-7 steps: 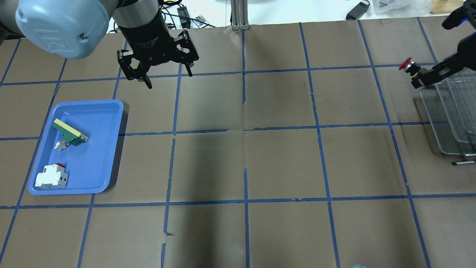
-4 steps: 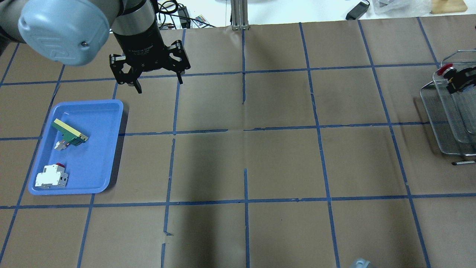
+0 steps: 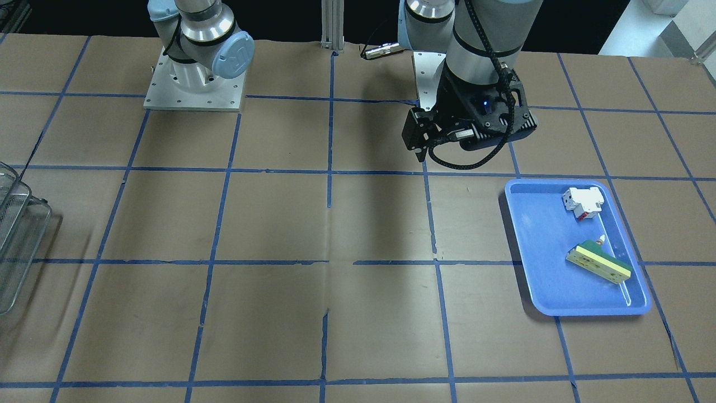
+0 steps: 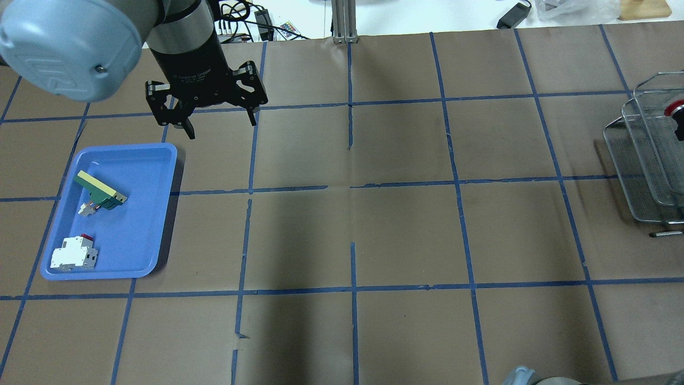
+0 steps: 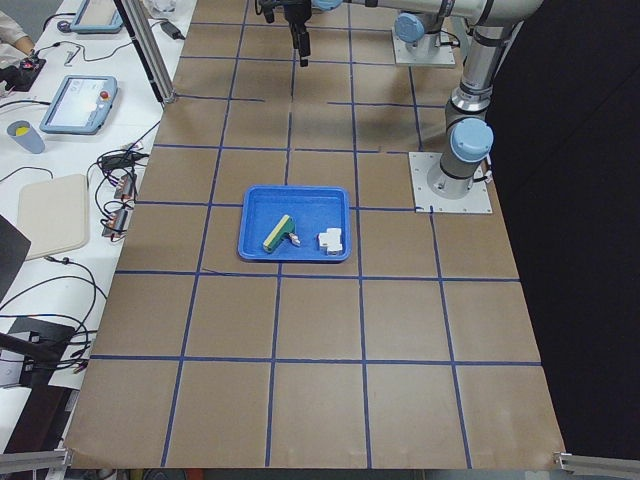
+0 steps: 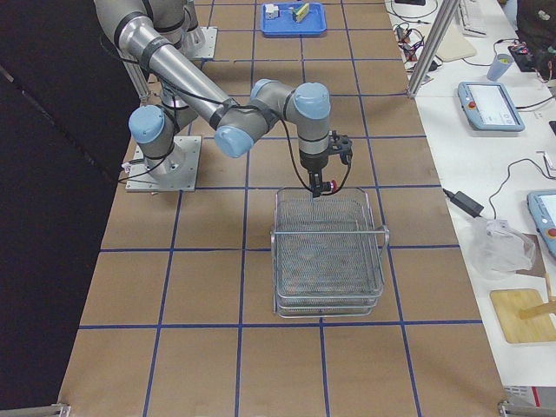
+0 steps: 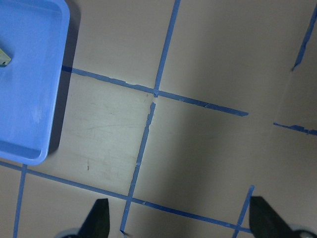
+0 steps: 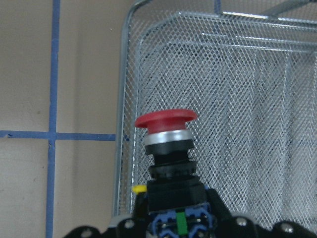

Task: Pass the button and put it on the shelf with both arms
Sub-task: 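Lower the red button into the wire mesh basket with the right gripper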

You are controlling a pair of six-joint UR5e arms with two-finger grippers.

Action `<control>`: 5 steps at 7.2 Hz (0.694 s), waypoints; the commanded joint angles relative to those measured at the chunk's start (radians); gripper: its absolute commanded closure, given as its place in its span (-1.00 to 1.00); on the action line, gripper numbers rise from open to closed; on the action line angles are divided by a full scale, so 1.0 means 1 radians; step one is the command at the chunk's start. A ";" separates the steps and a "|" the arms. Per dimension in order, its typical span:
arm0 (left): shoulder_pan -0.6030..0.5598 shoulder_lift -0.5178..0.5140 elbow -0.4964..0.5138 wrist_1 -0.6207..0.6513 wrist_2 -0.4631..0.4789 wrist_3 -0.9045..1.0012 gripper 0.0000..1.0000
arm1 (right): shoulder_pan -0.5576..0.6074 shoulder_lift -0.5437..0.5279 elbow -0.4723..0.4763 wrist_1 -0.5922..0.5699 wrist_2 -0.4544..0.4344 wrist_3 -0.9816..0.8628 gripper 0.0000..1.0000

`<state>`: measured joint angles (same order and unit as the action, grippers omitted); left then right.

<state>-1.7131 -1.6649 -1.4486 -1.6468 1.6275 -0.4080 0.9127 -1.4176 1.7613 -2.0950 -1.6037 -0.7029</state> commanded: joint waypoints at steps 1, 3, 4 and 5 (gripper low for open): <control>0.001 0.019 -0.003 -0.024 0.000 0.000 -1.00 | -0.005 0.005 0.003 -0.005 -0.021 0.042 0.06; 0.001 0.034 -0.001 -0.053 0.002 0.000 -1.00 | -0.005 0.019 0.000 -0.002 -0.048 0.036 -0.84; 0.003 0.034 -0.003 -0.054 0.002 0.000 -1.00 | -0.005 0.017 -0.002 0.010 -0.050 0.036 -1.00; 0.003 0.037 -0.004 -0.073 0.003 0.000 -1.00 | -0.003 0.003 -0.002 0.030 -0.050 0.037 -1.00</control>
<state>-1.7109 -1.6308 -1.4510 -1.7036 1.6294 -0.4080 0.9086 -1.4047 1.7603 -2.0842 -1.6500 -0.6665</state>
